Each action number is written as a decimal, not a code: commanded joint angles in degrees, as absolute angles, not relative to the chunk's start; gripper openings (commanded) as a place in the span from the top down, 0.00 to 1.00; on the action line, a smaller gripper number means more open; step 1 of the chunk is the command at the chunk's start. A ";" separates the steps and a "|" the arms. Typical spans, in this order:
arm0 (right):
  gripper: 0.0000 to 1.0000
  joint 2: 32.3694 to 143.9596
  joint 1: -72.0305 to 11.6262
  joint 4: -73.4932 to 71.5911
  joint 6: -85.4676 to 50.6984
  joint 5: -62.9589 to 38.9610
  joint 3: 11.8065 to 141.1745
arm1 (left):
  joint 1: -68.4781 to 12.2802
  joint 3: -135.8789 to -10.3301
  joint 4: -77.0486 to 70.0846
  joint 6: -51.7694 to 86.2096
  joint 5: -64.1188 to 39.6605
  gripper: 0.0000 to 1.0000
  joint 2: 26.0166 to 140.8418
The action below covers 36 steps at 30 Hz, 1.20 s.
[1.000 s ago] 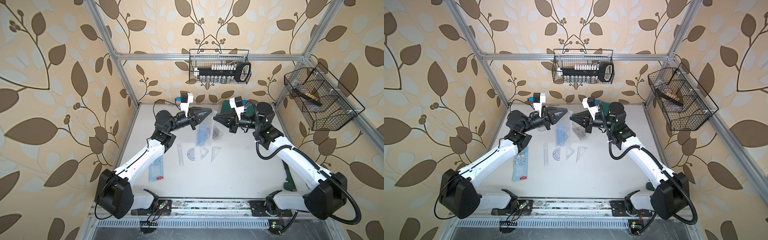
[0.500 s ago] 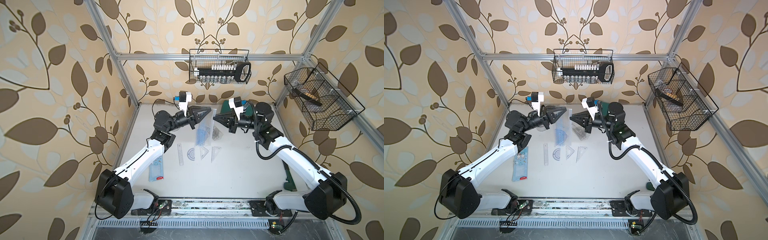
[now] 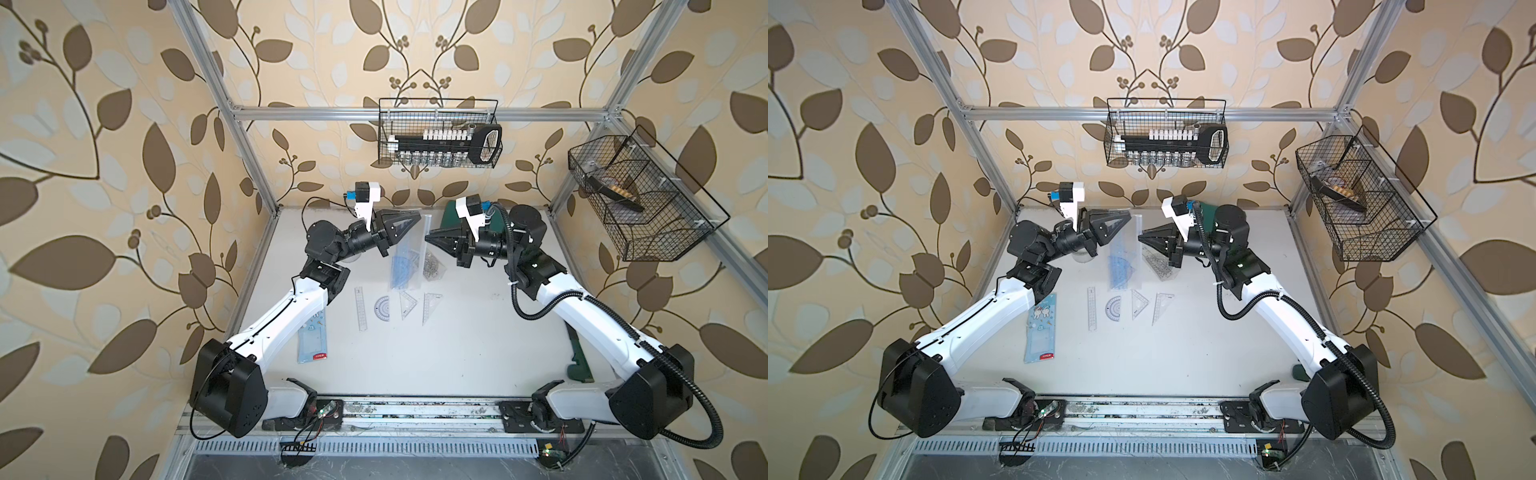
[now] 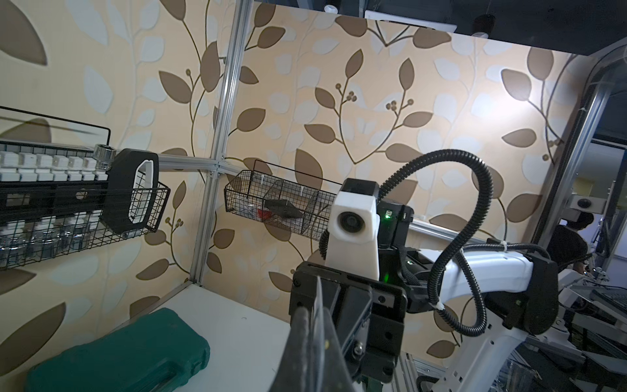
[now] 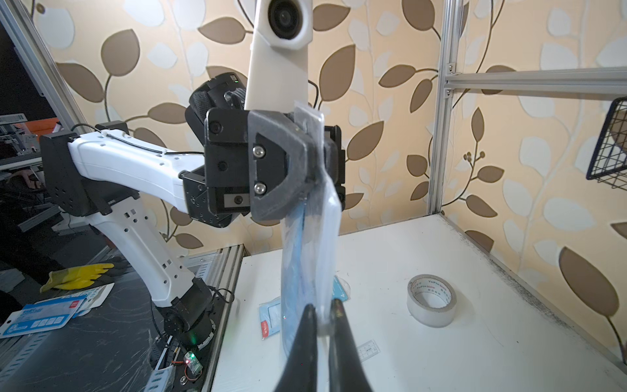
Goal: Open the ruler set and take out the ruler
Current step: Open the ruler set bag.
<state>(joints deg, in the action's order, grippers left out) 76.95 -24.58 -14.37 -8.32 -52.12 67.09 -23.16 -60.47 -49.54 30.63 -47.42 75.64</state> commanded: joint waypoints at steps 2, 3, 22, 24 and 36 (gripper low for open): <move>0.94 77.08 -24.88 -9.77 -7.91 -54.32 66.32 | -22.10 -65.61 -60.22 32.17 -42.72 1.00 73.12; 0.95 77.09 -24.91 -9.76 -7.92 -54.45 66.16 | -21.98 -65.78 -60.64 32.38 -42.64 1.00 73.19; 0.95 75.05 -25.30 -8.72 -7.74 -55.02 61.64 | -15.95 -68.81 -72.25 44.37 -38.04 1.00 75.51; 0.95 74.81 -25.28 -8.65 -7.76 -55.02 61.02 | -14.92 -69.32 -74.48 47.15 -37.08 1.00 76.44; 0.95 74.18 -25.27 -7.34 -6.95 -54.81 58.11 | -12.75 -74.81 -76.77 52.78 -36.82 1.00 79.91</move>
<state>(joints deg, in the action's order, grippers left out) 74.32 -25.71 -17.61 -7.84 -49.91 62.17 -17.50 -68.03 -64.29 52.38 -49.41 83.09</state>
